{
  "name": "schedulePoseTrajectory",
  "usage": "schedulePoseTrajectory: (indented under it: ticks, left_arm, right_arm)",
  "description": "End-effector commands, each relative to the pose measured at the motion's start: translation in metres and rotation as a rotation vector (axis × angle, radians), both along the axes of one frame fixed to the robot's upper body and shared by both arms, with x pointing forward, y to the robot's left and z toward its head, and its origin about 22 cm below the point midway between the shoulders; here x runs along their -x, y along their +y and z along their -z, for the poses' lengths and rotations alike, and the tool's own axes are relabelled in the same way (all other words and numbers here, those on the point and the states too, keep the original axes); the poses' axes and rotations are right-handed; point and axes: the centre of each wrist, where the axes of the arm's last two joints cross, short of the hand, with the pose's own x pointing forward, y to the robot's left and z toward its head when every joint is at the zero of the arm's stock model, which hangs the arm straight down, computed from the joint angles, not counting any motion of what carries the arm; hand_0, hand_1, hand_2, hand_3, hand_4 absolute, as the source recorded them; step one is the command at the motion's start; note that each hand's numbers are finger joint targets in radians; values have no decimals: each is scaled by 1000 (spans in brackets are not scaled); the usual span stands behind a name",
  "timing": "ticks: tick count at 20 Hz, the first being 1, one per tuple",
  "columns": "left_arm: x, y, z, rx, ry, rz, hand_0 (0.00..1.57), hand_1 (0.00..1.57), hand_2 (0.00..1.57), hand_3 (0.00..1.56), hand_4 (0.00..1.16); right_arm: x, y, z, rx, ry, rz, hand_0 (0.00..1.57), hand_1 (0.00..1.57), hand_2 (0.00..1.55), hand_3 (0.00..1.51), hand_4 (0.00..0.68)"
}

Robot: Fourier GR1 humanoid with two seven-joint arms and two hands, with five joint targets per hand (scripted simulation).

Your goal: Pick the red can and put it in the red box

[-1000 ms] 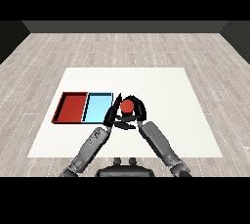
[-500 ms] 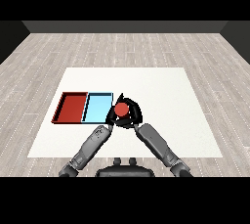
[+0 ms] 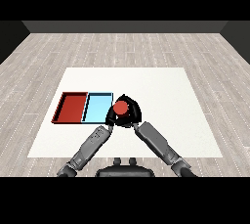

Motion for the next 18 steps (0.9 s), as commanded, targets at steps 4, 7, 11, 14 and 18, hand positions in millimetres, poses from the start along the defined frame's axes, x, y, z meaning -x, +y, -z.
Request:
schedulePoseTrajectory:
  ticks: [4, 7, 11, 14, 18]
  left_arm:
    - [-13, -14, -9, 5, 65, 21, 1571, 1571, 1541, 1454, 973]
    - [14, -14, 9, -24, 49, -21, 1571, 1571, 1504, 1390, 950]
    - [3, -7, -9, 2, 21, -50, 1571, 1571, 1494, 1360, 863]
    - [12, -26, 12, 0, 8, -58, 1571, 1571, 1500, 1382, 873]
    - [0, -35, -1, 12, 3, -51, 1571, 1571, 1528, 1424, 885]
  right_arm:
    - [10, 11, -1, -33, 3, -34, 1470, 1470, 1441, 1394, 531]
    - [15, -3, 9, -40, -25, -49, 1470, 1470, 1440, 1393, 559]
    - [-6, 11, -15, -43, -8, -34, 1516, 1516, 1451, 1393, 549]
    - [11, 8, 2, -35, -40, -22, 1522, 1522, 1458, 1398, 538]
    - [14, 7, -7, -17, -26, -28, 1516, 1516, 1459, 1396, 549]
